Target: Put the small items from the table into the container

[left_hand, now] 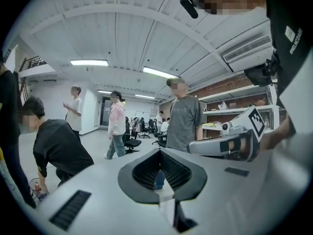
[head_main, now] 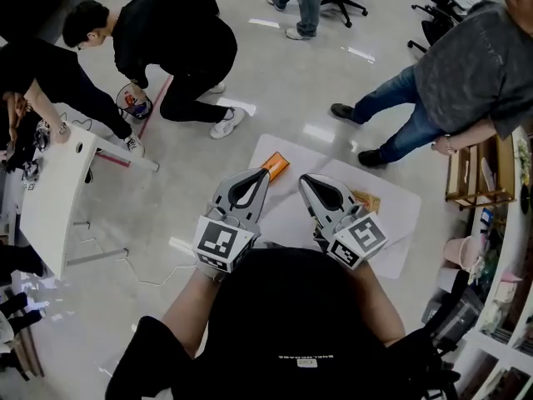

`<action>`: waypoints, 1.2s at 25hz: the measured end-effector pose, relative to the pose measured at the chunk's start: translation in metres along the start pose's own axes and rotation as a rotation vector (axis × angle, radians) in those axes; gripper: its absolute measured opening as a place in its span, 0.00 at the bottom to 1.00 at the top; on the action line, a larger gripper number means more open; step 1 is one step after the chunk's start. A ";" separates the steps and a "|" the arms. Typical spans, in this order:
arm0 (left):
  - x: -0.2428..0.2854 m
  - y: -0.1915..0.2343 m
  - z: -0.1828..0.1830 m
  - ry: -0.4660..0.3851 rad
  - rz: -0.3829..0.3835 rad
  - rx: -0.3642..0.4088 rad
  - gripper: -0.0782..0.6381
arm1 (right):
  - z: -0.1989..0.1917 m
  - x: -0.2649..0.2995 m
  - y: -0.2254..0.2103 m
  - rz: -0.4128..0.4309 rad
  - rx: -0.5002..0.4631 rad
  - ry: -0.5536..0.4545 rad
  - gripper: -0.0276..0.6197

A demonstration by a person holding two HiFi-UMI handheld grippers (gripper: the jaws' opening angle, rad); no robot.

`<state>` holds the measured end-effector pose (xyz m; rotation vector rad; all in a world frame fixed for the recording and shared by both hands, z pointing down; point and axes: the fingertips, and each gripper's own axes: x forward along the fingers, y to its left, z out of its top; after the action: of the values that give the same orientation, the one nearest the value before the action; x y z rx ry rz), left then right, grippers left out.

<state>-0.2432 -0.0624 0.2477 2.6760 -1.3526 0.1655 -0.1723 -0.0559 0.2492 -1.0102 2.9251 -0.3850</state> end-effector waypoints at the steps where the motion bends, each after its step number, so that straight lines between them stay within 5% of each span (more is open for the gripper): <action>1: -0.001 0.000 -0.001 0.004 0.003 -0.003 0.12 | 0.001 0.000 0.001 0.003 0.000 -0.001 0.06; 22: -0.009 -0.003 -0.014 0.054 0.056 -0.026 0.12 | 0.002 0.000 0.011 0.048 -0.002 0.004 0.06; 30: 0.022 -0.010 -0.037 0.075 0.060 -0.035 0.12 | -0.017 -0.009 -0.024 0.033 0.015 0.015 0.06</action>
<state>-0.2237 -0.0679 0.2873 2.5757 -1.4007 0.2436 -0.1522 -0.0649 0.2708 -0.9595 2.9441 -0.4142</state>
